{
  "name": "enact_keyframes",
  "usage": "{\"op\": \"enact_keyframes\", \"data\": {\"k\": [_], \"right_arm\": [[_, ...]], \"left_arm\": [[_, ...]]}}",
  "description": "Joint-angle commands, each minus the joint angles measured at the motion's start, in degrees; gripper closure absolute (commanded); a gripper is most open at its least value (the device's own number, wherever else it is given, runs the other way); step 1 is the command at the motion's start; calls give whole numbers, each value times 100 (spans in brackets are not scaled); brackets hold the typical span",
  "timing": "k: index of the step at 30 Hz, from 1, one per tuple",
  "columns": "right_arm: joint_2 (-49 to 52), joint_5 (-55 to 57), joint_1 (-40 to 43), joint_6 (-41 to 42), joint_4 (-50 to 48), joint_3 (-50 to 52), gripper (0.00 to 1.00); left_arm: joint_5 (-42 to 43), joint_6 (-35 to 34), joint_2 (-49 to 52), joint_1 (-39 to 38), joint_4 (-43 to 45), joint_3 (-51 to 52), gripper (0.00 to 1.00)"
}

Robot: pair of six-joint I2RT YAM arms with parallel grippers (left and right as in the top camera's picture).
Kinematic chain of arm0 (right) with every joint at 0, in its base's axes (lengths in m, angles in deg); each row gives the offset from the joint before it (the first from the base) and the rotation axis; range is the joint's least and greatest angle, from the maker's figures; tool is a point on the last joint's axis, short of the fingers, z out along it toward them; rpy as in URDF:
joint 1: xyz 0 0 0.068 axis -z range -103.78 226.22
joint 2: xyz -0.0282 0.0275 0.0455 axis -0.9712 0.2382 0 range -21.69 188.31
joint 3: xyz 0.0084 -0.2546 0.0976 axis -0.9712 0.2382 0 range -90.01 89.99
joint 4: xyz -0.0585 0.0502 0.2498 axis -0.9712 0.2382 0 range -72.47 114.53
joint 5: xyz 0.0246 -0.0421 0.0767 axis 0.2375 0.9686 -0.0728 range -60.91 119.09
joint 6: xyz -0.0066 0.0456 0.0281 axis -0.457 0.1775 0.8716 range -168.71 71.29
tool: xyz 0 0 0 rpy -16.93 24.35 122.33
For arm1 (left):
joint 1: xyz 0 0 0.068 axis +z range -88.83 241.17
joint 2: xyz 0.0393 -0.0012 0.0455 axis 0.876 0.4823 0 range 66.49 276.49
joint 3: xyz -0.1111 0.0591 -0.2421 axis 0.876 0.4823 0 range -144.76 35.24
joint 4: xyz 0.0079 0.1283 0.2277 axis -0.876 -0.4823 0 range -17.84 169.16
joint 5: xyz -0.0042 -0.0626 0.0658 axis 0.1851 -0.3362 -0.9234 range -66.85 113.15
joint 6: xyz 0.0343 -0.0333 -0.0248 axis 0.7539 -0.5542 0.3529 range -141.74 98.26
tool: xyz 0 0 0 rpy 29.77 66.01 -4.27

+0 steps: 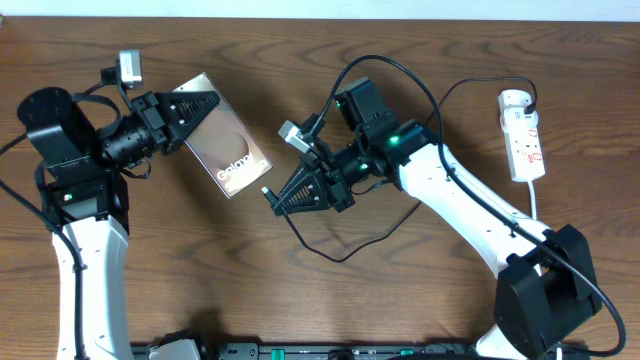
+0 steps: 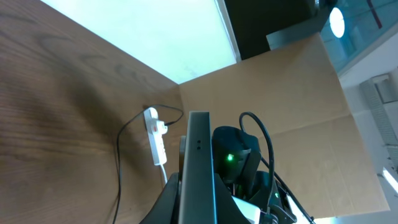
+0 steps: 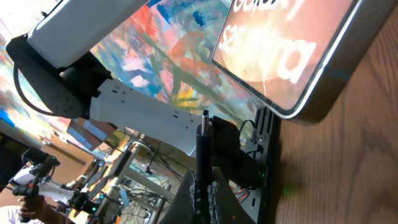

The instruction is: Plug charger to phone and switch on socket

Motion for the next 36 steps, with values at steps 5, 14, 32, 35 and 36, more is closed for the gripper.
{"op": "enact_keyframes", "data": {"k": [5,14,32,35,36], "right_arm": [[63,-160,-57,140,-59,35,99],[66,-94,-57,664,-293,35,99],[66,4249,-61,2566,667,37,99],[66,5134,-9,2885,1025,37,99],[66,5270,11,2959,1067,37,99]], "left_arm": [[57,-74,-24,-7,168,13,93],[142,-74,-33,-7,332,13,93],[133,-98,-33,127,678,13,92],[138,-98,-33,243,675,13,93],[138,-101,-33,267,675,13,93]]}}
